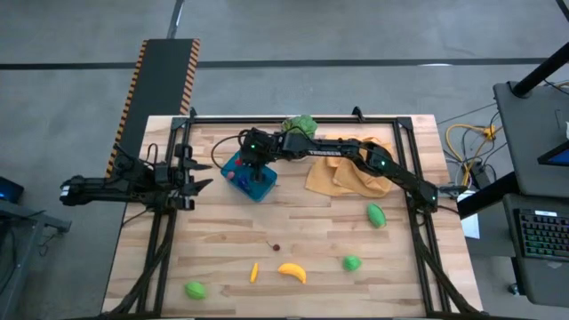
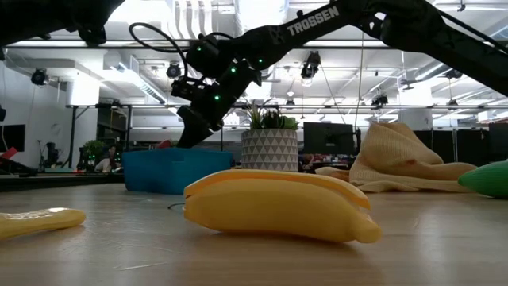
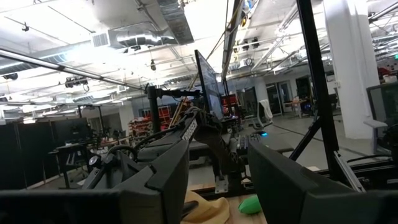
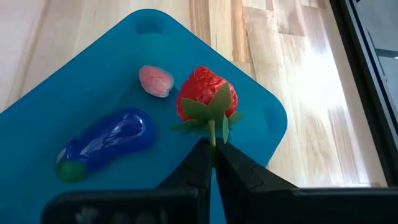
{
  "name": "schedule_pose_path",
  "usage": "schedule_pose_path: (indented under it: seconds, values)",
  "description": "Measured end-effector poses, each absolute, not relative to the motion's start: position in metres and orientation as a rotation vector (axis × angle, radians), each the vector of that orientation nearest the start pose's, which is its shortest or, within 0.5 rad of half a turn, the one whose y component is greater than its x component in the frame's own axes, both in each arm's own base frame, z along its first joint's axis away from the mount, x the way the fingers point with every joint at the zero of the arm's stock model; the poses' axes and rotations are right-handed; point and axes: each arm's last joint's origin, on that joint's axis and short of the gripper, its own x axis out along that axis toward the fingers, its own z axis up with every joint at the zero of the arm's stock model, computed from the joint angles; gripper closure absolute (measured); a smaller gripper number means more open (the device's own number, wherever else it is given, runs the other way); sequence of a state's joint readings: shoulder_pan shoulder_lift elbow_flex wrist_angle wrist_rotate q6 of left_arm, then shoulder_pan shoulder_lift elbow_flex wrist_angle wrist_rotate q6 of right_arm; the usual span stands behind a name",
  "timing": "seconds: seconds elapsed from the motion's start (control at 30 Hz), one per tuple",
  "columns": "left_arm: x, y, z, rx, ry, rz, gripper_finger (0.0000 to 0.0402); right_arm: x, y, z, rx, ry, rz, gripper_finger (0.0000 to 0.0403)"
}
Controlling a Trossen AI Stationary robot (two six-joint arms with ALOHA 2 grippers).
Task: Pick and placing Produce into tupperware
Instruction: Put the red strawberry into the blue bin, then put the green corn into the blue bin
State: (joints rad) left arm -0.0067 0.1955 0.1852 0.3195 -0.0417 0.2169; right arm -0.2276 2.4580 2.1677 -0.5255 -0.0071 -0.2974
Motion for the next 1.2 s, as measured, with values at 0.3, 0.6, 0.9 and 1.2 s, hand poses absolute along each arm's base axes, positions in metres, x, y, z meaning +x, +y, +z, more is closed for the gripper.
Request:
schedule_pose_path:
  seconds: [0.3, 0.6, 0.9, 1.2]
  values:
    - [0.099, 0.001, 0.242, 0.208, -0.304, 0.068, 0.025, 0.529, -0.122, 0.187, -0.18, 0.835, -0.092, 0.0324]
    - [0.099, 0.001, 0.242, 0.208, -0.304, 0.068, 0.025, 0.533, -0.122, 0.201, -0.155, 0.773, -0.05, 0.0291]
    - [0.099, 0.001, 0.241, 0.208, -0.295, 0.067, 0.025, 0.527, -0.117, 0.238, 0.008, 0.596, 0.281, 0.0293]
    - [0.099, 0.0, 0.24, 0.208, -0.283, 0.065, 0.025, 0.501, -0.068, 0.302, -0.132, 0.573, 0.415, 0.0298]
